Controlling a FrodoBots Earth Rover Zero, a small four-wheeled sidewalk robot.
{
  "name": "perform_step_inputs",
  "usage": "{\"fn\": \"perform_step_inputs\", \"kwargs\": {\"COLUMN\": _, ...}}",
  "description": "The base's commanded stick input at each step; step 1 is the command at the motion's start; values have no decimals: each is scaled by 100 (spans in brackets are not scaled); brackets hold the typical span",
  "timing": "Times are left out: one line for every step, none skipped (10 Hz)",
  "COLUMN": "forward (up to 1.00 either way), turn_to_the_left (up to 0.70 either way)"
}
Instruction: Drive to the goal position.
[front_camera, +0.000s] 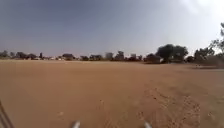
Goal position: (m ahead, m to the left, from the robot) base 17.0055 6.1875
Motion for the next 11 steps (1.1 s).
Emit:
{"fn": "perform_step_inputs", "kwargs": {"forward": 70, "turn_to_the_left": 0}}
{"fn": "perform_step_inputs", "kwargs": {"forward": 70, "turn_to_the_left": 0}}
{"fn": "perform_step_inputs", "kwargs": {"forward": 61, "turn_to_the_left": 0}}
{"fn": "perform_step_inputs", "kwargs": {"forward": 28, "turn_to_the_left": 0}}
{"fn": "perform_step_inputs", "kwargs": {"forward": 0, "turn_to_the_left": 0}}
{"fn": "perform_step_inputs", "kwargs": {"forward": 0, "turn_to_the_left": 0}}
{"fn": "perform_step_inputs", "kwargs": {"forward": 0, "turn_to_the_left": 0}}
{"fn": "perform_step_inputs", "kwargs": {"forward": 0, "turn_to_the_left": 0}}
{"fn": "perform_step_inputs", "kwargs": {"forward": 0, "turn_to_the_left": 0}}
{"fn": "perform_step_inputs", "kwargs": {"forward": 0, "turn_to_the_left": 0}}
{"fn": "perform_step_inputs", "kwargs": {"forward": 0, "turn_to_the_left": 0}}
